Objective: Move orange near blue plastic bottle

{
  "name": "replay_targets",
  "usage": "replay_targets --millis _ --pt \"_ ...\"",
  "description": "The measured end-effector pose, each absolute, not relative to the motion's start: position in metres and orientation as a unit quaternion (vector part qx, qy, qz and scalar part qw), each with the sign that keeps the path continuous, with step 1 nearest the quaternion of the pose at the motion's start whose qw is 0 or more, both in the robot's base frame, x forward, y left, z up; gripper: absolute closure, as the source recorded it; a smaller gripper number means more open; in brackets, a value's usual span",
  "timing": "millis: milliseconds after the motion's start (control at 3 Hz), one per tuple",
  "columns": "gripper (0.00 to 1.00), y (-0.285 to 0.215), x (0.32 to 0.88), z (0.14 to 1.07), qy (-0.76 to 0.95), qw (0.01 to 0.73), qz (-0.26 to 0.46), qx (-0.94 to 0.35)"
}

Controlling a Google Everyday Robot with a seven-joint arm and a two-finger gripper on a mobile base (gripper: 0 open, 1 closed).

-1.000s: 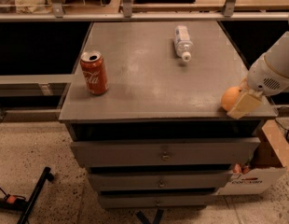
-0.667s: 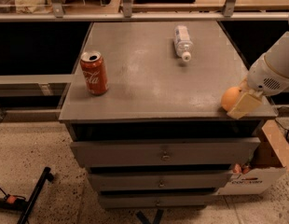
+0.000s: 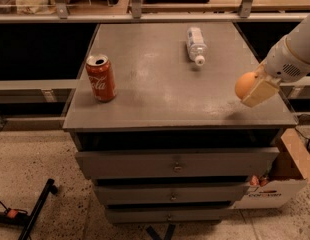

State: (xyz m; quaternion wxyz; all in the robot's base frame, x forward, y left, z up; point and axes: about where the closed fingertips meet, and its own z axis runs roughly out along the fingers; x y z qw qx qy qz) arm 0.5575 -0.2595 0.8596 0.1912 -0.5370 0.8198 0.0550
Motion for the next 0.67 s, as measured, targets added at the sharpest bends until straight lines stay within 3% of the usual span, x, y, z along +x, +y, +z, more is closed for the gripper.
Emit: replay_targets --millis 667 --pt "1.0 -0.261 0.632 0.878 0.805 0.283 0.02 -0.52"
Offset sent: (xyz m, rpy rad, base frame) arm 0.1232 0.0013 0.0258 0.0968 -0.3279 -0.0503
